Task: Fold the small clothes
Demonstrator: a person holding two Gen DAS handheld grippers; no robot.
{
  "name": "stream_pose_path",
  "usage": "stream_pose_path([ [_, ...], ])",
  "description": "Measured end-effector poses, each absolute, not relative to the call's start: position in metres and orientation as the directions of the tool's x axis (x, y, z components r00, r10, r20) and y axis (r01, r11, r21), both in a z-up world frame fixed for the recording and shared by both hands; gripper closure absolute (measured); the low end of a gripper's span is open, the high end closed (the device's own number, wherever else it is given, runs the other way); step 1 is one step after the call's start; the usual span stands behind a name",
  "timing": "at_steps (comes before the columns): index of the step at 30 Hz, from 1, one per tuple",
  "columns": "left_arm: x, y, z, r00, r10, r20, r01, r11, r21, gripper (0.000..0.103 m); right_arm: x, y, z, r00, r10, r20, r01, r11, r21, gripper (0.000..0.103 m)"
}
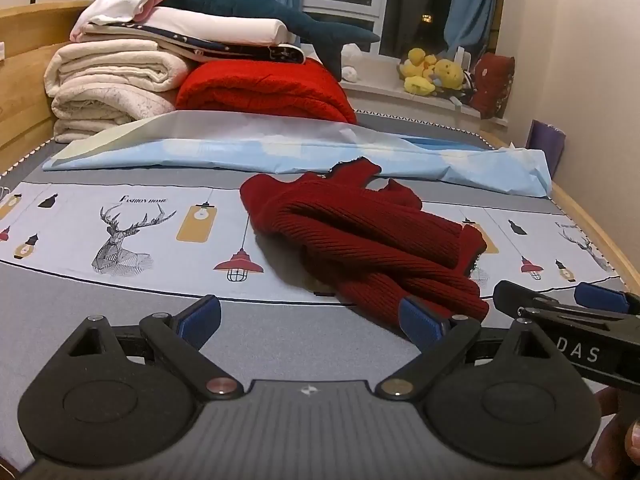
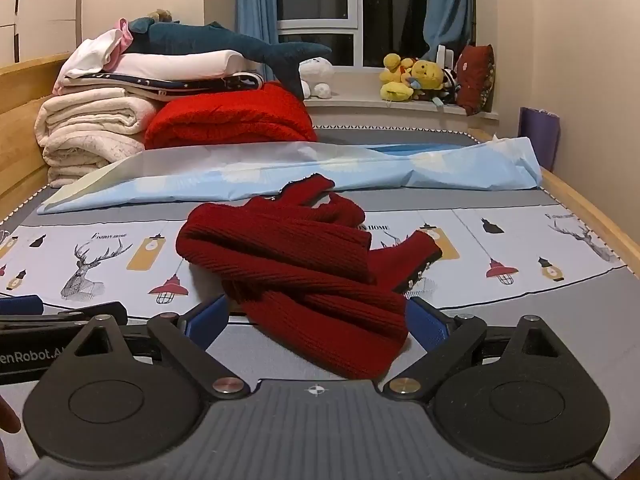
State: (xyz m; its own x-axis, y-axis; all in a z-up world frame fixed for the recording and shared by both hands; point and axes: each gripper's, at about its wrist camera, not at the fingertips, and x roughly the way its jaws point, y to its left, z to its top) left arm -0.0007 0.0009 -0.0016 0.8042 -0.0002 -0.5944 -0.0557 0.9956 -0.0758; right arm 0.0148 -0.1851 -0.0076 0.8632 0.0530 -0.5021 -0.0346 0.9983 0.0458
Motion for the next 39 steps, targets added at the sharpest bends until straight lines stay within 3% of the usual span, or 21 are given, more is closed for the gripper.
stream_pose_path([
  [39,0.005,0.002,-0.005,0.8,0.0,-0.6,-0.064,0.994,-0.085,0.006,0.02,-0.184,-0.015,0.878,0.056,-0.476,-0.034,0.998,0.054,0.009],
])
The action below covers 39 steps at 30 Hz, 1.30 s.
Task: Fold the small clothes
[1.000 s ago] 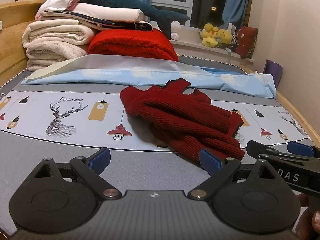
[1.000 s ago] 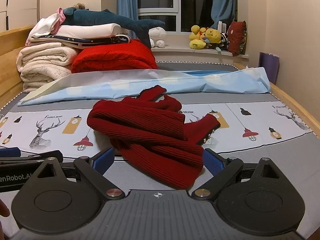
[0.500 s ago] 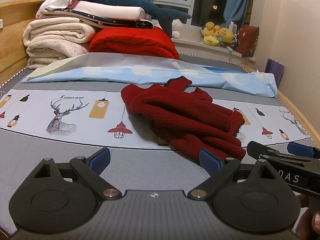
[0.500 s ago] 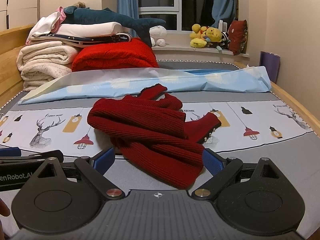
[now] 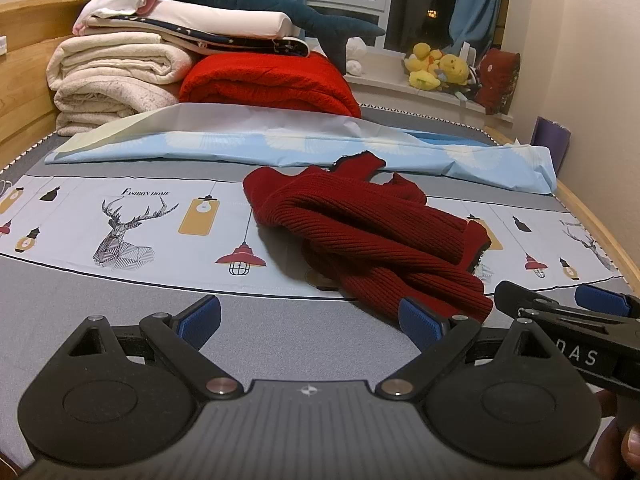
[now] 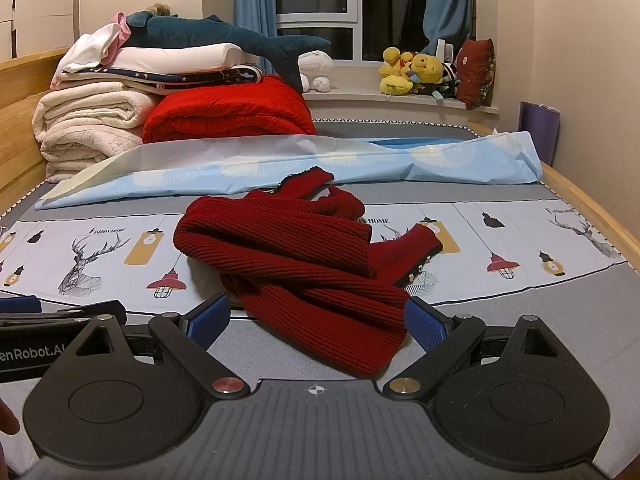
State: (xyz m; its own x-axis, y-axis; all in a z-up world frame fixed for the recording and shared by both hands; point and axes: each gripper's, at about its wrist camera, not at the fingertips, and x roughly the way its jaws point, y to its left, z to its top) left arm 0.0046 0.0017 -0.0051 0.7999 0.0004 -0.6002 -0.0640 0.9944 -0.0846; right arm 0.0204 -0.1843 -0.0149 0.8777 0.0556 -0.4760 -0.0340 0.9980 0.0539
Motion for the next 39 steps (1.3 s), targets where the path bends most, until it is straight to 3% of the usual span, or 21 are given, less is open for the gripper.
stream_pose_path([
  [4,0.005,0.002,-0.006,0.809,0.012,-0.587,-0.066,0.995,-0.07,0.006,0.019,-0.185,-0.018,0.884,0.054,-0.465,-0.029,0.998,0.059,0.009],
  [9,0.007,0.007,-0.006,0.809,0.02,-0.588,-0.077,0.994,-0.073,0.008,0.017,-0.199,-0.005,0.931,0.045,-0.361,-0.001,0.992,0.123,0.02],
  [13,0.012,0.008,-0.003,0.814,0.041,-0.58,-0.081,0.996,-0.043,0.029,0.035,-0.216,0.034,0.937,0.046,-0.345,0.016,0.985,0.173,0.023],
  [14,0.013,0.009,-0.003,0.817,0.05,-0.574,-0.086,0.996,-0.036,0.039,0.042,-0.218,0.046,0.948,0.038,-0.316,0.011,0.988,0.153,0.023],
  [18,0.02,0.016,-0.009,0.808,0.051,-0.587,-0.081,0.996,-0.024,0.065,0.07,-0.225,0.064,0.974,-0.009,-0.225,0.023,0.998,0.058,0.024],
  [20,0.024,0.02,-0.017,0.801,0.029,-0.598,-0.074,0.996,-0.051,0.074,0.082,-0.234,0.052,0.971,-0.008,-0.237,0.024,0.998,0.064,0.034],
  [22,0.031,0.022,-0.024,0.78,0.005,-0.626,-0.067,0.995,-0.077,0.079,0.096,-0.245,0.034,0.943,-0.011,-0.333,0.05,0.993,0.109,0.045],
  [24,0.044,0.025,-0.026,0.767,-0.041,-0.64,-0.049,0.991,-0.122,0.079,0.11,-0.257,0.027,0.914,0.032,-0.404,0.054,0.978,0.2,0.055],
  [31,0.143,0.018,-0.018,0.746,-0.011,-0.665,-0.083,0.99,-0.11,0.077,0.127,-0.283,0.026,0.899,0.033,-0.436,0.078,0.969,0.234,0.056],
  [33,0.182,0.012,-0.023,0.713,-0.001,-0.701,-0.12,0.985,-0.124,0.066,0.127,-0.296,0.024,0.89,0.026,-0.455,0.103,0.961,0.257,0.056],
  [35,0.222,0.007,-0.033,0.67,0.01,-0.742,-0.181,0.972,-0.15,0.029,0.132,-0.304,0.021,0.881,0.015,-0.472,0.125,0.956,0.264,0.056],
  [36,0.241,0.005,-0.036,0.657,0.021,-0.754,-0.213,0.964,-0.158,0.022,0.132,-0.307,0.022,0.879,0.007,-0.476,0.133,0.956,0.26,0.056],
  [39,0.292,-0.002,-0.047,0.615,0.018,-0.788,-0.3,0.93,-0.213,0.019,0.134,-0.316,0.022,0.875,-0.008,-0.483,0.155,0.952,0.265,0.055],
])
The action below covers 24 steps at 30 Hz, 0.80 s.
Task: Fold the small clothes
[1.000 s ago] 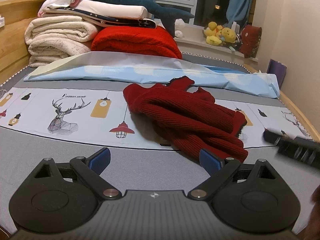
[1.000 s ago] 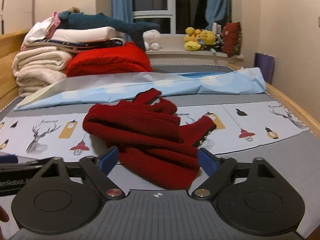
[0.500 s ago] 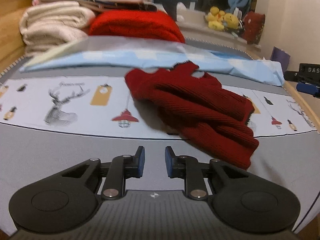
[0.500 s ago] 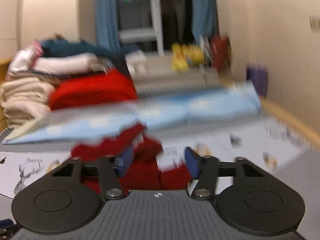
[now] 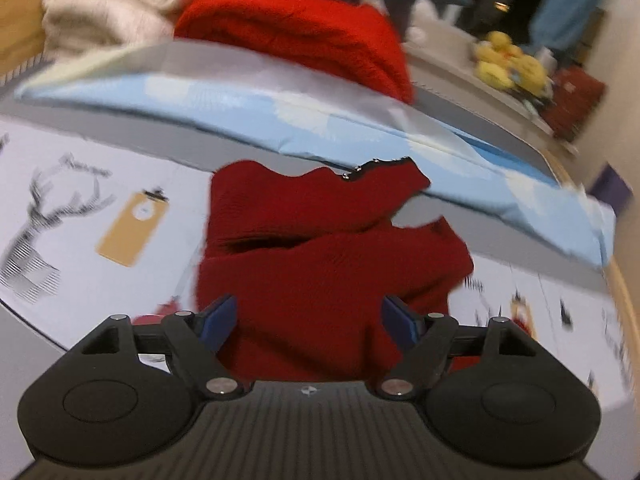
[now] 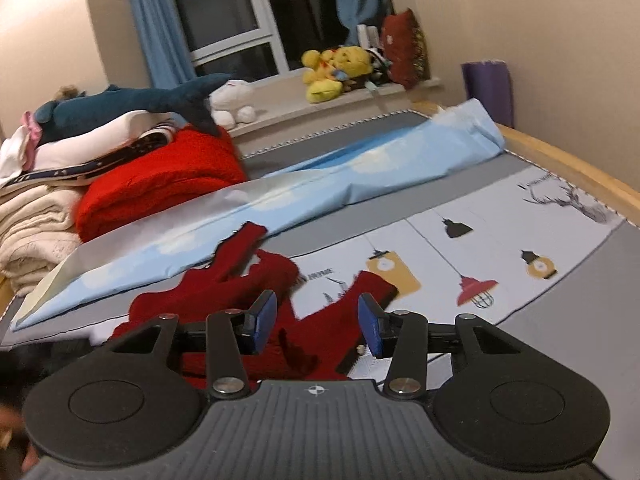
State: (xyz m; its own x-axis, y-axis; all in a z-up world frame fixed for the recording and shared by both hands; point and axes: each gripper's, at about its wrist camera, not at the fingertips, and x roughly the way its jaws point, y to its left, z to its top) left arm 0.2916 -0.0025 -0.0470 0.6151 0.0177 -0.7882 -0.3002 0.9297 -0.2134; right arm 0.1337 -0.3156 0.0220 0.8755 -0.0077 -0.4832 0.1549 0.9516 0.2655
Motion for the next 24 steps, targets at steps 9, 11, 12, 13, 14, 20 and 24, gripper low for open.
stream_pose_path([
  [9,0.291,0.017,-0.06,0.594,0.079,-0.8,-0.235,0.969,-0.078,0.095,0.142,-0.329,0.021,0.871,-0.021,-0.491,0.179,0.944,0.277,0.055],
  [11,0.26,0.043,-0.052,0.599,0.025,-0.801,-0.203,0.972,-0.121,0.103,0.144,-0.329,0.02,0.869,-0.022,-0.494,0.184,0.942,0.281,0.055],
  [12,0.241,0.056,-0.047,0.596,0.03,-0.803,-0.199,0.974,-0.112,0.103,0.144,-0.328,0.02,0.868,-0.023,-0.496,0.186,0.941,0.282,0.055],
  [13,0.224,0.067,-0.043,0.597,0.062,-0.8,-0.201,0.977,-0.074,0.103,0.143,-0.328,0.02,0.867,-0.02,-0.497,0.185,0.94,0.285,0.055],
  [14,0.204,0.081,-0.036,0.605,0.082,-0.792,-0.197,0.979,-0.05,0.103,0.143,-0.327,0.019,0.867,-0.018,-0.498,0.184,0.94,0.287,0.055],
  [20,0.133,0.158,-0.03,0.623,-0.004,-0.782,-0.228,0.956,-0.186,0.103,0.143,-0.32,0.016,0.864,-0.013,-0.503,0.179,0.942,0.282,0.055],
  [24,0.12,0.146,-0.035,0.672,-0.028,-0.74,-0.158,0.971,-0.179,0.1,0.15,-0.308,0.006,0.858,0.021,-0.513,0.161,0.938,0.306,0.054],
])
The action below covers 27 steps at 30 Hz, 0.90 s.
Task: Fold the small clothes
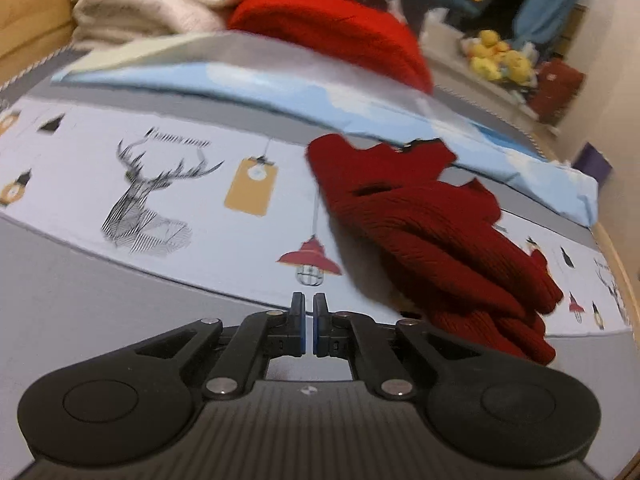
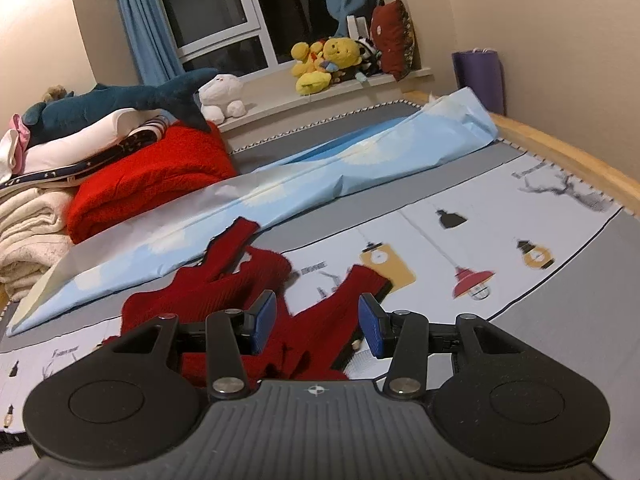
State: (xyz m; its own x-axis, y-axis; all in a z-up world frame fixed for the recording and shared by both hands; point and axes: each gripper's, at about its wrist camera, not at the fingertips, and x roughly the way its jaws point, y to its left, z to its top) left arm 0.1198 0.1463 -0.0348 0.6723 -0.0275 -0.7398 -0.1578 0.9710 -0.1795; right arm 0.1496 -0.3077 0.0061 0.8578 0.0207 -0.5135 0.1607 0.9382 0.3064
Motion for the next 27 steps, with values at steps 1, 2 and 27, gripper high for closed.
stream_pose_path([
  [1,0.119,0.142,-0.036,0.671,-0.031,-0.741,-0.145,0.974,-0.172,0.097,0.153,-0.304,0.002,0.854,0.038,-0.518,0.148,0.938,0.314,0.053],
  [2,0.121,0.138,-0.037,0.671,-0.036,-0.741,-0.143,0.974,-0.176,0.095,0.158,-0.298,-0.003,0.844,0.063,-0.532,0.129,0.94,0.315,0.05],
  [27,0.118,0.252,-0.002,0.745,-0.049,-0.666,-0.223,0.922,-0.318,0.083,0.206,-0.129,-0.053,0.733,0.298,-0.612,-0.451,0.886,-0.109,0.093],
])
